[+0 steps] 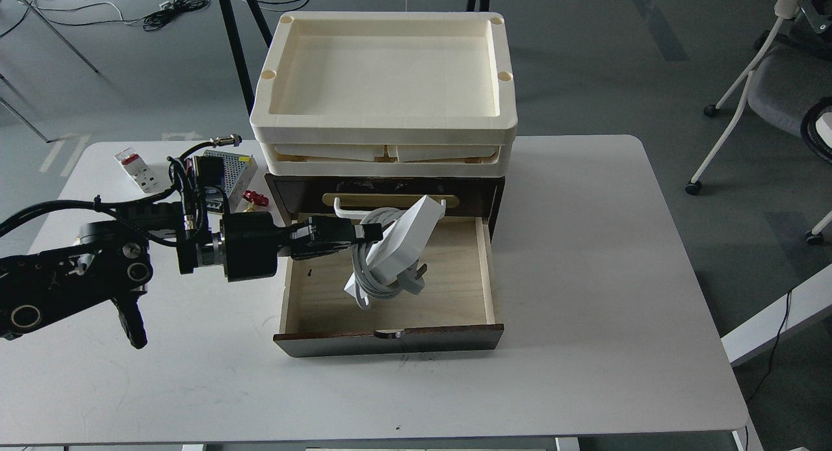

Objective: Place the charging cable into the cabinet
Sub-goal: 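Lower the power strip into the drawer and open the left gripper, then withdraw the left gripper from the drawer toward the table edge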

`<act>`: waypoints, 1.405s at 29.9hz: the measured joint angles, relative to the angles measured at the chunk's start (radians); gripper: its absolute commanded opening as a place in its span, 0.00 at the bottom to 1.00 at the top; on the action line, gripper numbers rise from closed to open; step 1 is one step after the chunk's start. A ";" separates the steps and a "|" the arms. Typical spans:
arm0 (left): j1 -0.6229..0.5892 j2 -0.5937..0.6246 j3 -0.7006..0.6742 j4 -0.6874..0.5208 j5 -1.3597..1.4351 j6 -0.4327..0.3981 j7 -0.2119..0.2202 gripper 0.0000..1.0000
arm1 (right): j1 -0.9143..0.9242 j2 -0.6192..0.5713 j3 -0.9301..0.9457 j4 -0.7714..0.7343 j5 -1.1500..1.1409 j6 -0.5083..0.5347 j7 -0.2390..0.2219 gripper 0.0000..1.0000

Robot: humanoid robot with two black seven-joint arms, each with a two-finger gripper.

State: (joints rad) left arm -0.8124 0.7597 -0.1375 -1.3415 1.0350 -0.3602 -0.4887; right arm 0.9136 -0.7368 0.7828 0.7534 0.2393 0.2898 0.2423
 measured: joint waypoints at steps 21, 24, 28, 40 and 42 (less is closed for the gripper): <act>0.086 -0.087 0.005 0.136 0.154 0.104 0.000 0.35 | -0.008 0.010 0.008 0.000 0.000 0.001 0.002 1.00; 0.087 -0.088 0.003 0.136 0.155 0.103 0.000 0.77 | -0.008 0.010 0.009 0.000 0.000 0.001 0.002 1.00; 0.087 -0.088 -0.007 0.131 0.143 0.102 0.000 0.80 | -0.009 0.013 0.009 0.000 0.000 0.001 0.002 1.00; 0.092 -0.018 -0.078 0.134 -0.144 0.067 0.000 0.87 | -0.009 0.013 0.010 0.000 0.000 0.002 0.002 1.00; 0.092 0.041 -0.080 0.134 -0.213 0.033 0.000 0.89 | -0.009 0.013 0.010 0.000 0.000 0.002 0.002 1.00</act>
State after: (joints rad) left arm -0.7199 0.8007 -0.2175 -1.2071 0.8217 -0.3273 -0.4889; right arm 0.9050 -0.7241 0.7932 0.7534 0.2393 0.2922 0.2440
